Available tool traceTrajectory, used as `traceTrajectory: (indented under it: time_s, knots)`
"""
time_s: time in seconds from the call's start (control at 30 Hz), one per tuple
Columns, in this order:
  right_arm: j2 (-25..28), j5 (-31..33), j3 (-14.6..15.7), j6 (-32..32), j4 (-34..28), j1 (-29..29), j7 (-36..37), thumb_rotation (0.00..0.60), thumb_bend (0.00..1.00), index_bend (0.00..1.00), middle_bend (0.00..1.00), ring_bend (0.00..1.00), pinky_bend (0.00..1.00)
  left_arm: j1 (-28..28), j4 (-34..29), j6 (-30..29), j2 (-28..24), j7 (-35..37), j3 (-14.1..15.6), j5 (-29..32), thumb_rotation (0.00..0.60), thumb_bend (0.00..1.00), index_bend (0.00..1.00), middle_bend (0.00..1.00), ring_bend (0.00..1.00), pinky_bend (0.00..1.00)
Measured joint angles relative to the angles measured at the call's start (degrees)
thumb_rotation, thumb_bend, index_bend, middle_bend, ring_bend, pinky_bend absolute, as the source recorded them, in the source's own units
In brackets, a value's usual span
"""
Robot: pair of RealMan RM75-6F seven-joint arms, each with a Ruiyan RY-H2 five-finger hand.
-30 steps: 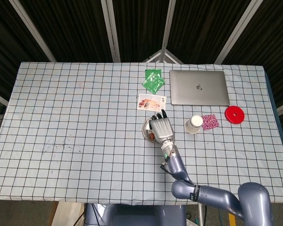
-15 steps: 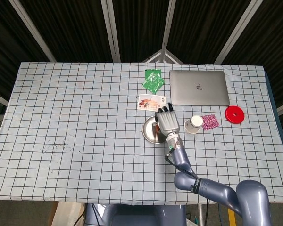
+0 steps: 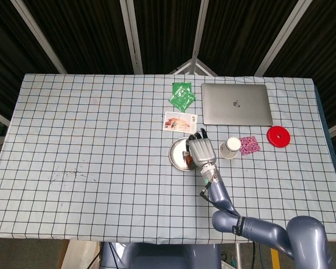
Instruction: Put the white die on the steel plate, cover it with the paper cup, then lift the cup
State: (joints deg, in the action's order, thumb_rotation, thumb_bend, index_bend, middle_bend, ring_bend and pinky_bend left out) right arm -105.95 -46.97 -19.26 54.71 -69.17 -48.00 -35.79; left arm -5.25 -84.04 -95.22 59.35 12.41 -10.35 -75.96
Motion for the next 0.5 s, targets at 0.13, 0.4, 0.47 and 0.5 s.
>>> traceTrajectory:
  time_s: [0.13, 0.4, 0.47, 0.5]
  knots:
    - [-0.3, 0.7, 0.2, -0.1, 0.1, -0.2, -0.1, 0.6, 0.25, 0.28, 0.22, 0.15, 0.0, 0.1, 0.0, 0.1, 0.0, -0.2, 0.0, -0.1, 0.6, 0.27, 0.34, 0.01, 0.0, 0.0]
    - [-0.6, 4.5, 0.4, -1.1, 0.1, -0.8, -1.8, 0.6, 0.17, 0.02, 0.19, 0.14, 0.0, 0.1, 0.1, 0.3, 0.0, -0.1, -0.1, 0.2, 0.6, 0.27, 0.34, 0.01, 0.0, 0.0]
    - [-0.6, 4.7, 0.4, -1.0, -0.2, -0.8, -1.9, 0.6, 0.16, 0.0, 0.18, 0.14, 0.0, 0.1, 0.1, 0.4, 0.0, 0.0, -0.2, 0.2, 0.6, 0.27, 0.34, 0.01, 0.0, 0.0]
    - [-0.5, 4.8, 0.4, -0.9, -0.3, -0.8, -1.9, 0.6, 0.16, 0.0, 0.17, 0.14, 0.0, 0.1, 0.2, 0.3, 0.0, 0.0, -0.2, 0.2, 0.6, 0.27, 0.34, 0.01, 0.0, 0.0]
